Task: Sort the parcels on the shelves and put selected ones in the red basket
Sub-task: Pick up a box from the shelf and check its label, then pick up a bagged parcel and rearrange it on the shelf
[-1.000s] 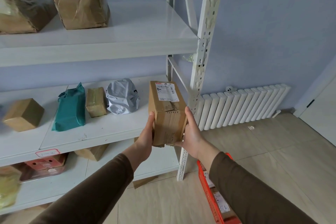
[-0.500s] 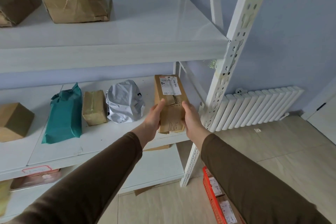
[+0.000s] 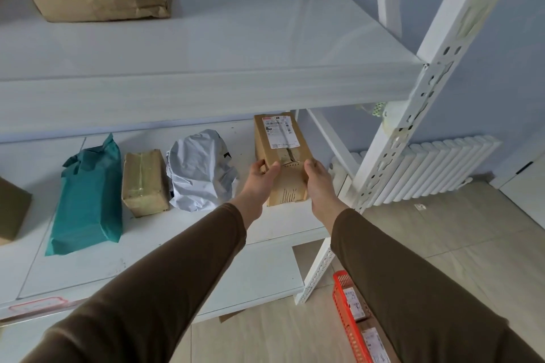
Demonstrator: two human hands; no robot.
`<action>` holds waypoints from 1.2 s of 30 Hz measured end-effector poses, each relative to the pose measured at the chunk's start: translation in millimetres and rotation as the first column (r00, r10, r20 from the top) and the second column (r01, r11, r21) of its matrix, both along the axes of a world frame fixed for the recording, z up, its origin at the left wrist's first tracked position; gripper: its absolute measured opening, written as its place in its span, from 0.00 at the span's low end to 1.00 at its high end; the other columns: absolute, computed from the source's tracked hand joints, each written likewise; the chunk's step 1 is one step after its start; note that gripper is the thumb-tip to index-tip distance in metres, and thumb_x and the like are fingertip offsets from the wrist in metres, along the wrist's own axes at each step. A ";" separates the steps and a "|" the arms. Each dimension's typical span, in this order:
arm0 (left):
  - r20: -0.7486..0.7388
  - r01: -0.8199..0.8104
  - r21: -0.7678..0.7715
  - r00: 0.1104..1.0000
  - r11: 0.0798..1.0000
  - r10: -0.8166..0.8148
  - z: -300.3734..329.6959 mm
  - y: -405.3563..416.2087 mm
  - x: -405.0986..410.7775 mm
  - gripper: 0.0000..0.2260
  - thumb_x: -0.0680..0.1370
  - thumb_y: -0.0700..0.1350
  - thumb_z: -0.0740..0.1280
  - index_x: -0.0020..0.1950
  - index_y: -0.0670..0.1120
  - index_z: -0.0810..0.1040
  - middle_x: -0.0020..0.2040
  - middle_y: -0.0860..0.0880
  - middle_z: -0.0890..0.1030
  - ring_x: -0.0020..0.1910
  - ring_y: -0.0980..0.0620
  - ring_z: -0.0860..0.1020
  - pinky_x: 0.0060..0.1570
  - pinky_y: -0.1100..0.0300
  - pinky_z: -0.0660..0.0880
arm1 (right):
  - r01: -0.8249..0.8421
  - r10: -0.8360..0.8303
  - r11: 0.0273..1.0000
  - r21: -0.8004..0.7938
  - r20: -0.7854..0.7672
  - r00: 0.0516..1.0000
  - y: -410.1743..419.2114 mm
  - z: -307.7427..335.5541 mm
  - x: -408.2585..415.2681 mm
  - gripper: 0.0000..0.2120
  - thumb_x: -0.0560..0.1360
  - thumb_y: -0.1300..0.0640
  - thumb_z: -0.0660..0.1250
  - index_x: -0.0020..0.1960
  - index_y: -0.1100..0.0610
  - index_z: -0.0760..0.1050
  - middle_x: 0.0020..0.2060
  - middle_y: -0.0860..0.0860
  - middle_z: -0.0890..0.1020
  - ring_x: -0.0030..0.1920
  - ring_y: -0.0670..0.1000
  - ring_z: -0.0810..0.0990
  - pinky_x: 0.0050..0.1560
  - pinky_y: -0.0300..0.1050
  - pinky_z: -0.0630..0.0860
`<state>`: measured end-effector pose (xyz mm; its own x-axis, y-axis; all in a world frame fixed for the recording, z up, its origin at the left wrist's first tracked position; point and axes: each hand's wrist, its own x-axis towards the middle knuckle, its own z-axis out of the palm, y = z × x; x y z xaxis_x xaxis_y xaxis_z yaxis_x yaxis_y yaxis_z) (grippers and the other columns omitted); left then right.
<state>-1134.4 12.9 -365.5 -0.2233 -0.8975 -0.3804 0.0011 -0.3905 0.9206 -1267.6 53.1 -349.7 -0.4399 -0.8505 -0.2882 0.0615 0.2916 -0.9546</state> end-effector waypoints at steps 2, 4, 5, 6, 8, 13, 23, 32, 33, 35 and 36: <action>0.024 -0.011 0.005 1.000 1.000 0.011 0.1 -0.8 0.8 0.31 0.80 0.61 0.66 0.79 0.51 0.62 0.66 0.47 0.78 0.61 0.47 0.77 0.57 0.51 0.72 | 0.019 -0.019 1.000 -0.002 -0.027 0.999 0.2 2.4 0.5 0.11 0.86 0.44 0.56 0.63 0.47 0.72 0.52 0.49 0.80 0.48 0.48 0.79 0.54 0.50 0.78; 0.037 -0.027 -0.005 0.999 1.000 0.027 3.4 2.2 3.1 0.33 0.80 0.61 0.67 0.80 0.50 0.61 0.68 0.48 0.75 0.61 0.48 0.74 0.58 0.52 0.69 | 0.069 -0.071 0.997 -0.043 -0.049 0.996 -0.3 4.2 1.2 0.12 0.86 0.47 0.57 0.65 0.49 0.73 0.57 0.51 0.80 0.53 0.51 0.79 0.58 0.50 0.77; 0.039 -0.028 -0.022 0.999 0.999 0.029 5.8 4.6 5.1 0.33 0.80 0.61 0.67 0.80 0.49 0.60 0.68 0.48 0.74 0.61 0.48 0.72 0.59 0.53 0.68 | 0.096 -0.100 0.993 -0.063 -0.065 0.993 -0.6 5.8 1.2 0.15 0.86 0.48 0.58 0.70 0.50 0.72 0.61 0.52 0.79 0.59 0.52 0.78 0.63 0.52 0.76; 0.040 -0.023 -0.048 0.999 0.999 0.025 10.5 8.8 7.5 0.33 0.81 0.60 0.67 0.80 0.48 0.59 0.67 0.49 0.72 0.61 0.49 0.71 0.59 0.54 0.67 | 0.118 -0.125 0.990 -0.077 -0.086 0.989 -0.7 7.1 0.9 0.19 0.85 0.48 0.59 0.74 0.51 0.70 0.67 0.52 0.78 0.65 0.53 0.77 0.68 0.54 0.74; 0.062 -0.006 -0.116 0.998 0.993 0.013 21.6 17.3 14.8 0.31 0.82 0.57 0.67 0.80 0.48 0.60 0.70 0.48 0.72 0.62 0.51 0.71 0.60 0.55 0.67 | 0.134 -0.153 0.984 -0.119 -0.169 0.974 0.7 9.1 2.3 0.23 0.85 0.49 0.60 0.78 0.51 0.66 0.74 0.51 0.73 0.72 0.54 0.73 0.72 0.54 0.72; 0.123 -0.092 -0.379 0.981 0.921 0.149 37.6 20.6 57.9 0.25 0.82 0.48 0.68 0.77 0.46 0.67 0.74 0.48 0.73 0.72 0.49 0.72 0.67 0.56 0.69 | -0.125 -0.278 0.858 -0.498 -0.654 0.703 13.4 22.0 43.5 0.18 0.82 0.61 0.63 0.71 0.55 0.74 0.70 0.52 0.76 0.72 0.53 0.69 0.72 0.50 0.69; 0.315 -0.267 -0.356 0.868 0.896 0.384 14.2 -16.6 163.9 0.28 0.80 0.41 0.66 0.79 0.48 0.64 0.73 0.44 0.72 0.70 0.41 0.73 0.69 0.43 0.74 | -0.346 0.335 0.938 -0.002 -0.241 0.911 -26.8 5.4 155.5 0.24 0.83 0.58 0.60 0.79 0.52 0.64 0.74 0.50 0.73 0.72 0.54 0.72 0.67 0.47 0.71; 0.080 -0.273 0.036 0.960 0.961 0.270 -3.1 -37.2 180.6 0.28 0.81 0.40 0.67 0.79 0.49 0.60 0.66 0.41 0.75 0.60 0.40 0.80 0.58 0.44 0.81 | -0.316 0.311 0.939 0.136 0.054 0.949 -42.3 -7.1 175.1 0.17 0.81 0.61 0.60 0.69 0.53 0.70 0.52 0.54 0.79 0.46 0.52 0.76 0.36 0.43 0.68; 0.071 -0.274 0.047 0.960 0.961 0.270 -1.4 -33.6 181.3 0.24 0.81 0.40 0.67 0.75 0.46 0.63 0.63 0.41 0.77 0.55 0.42 0.80 0.50 0.48 0.82 | -0.306 0.300 0.942 0.136 0.063 0.952 -40.0 -8.7 173.1 0.15 0.81 0.60 0.61 0.67 0.54 0.70 0.54 0.56 0.79 0.48 0.55 0.77 0.37 0.43 0.68; 0.058 -0.253 0.058 0.967 0.966 0.249 2.0 -22.0 182.3 0.14 0.81 0.39 0.67 0.66 0.43 0.70 0.56 0.42 0.79 0.46 0.46 0.79 0.40 0.55 0.77 | -0.284 0.276 0.951 0.123 0.079 0.958 -30.0 -9.8 169.7 0.08 0.82 0.58 0.62 0.61 0.54 0.72 0.57 0.57 0.79 0.49 0.55 0.79 0.37 0.43 0.71; 0.054 -0.239 0.059 0.970 0.969 0.236 3.4 -15.6 183.4 0.10 0.81 0.38 0.66 0.62 0.42 0.73 0.53 0.42 0.79 0.44 0.47 0.78 0.40 0.56 0.75 | -0.275 0.267 0.955 0.114 0.079 0.961 -23.6 -8.3 168.7 0.05 0.82 0.58 0.62 0.57 0.54 0.73 0.55 0.56 0.80 0.47 0.53 0.79 0.37 0.43 0.72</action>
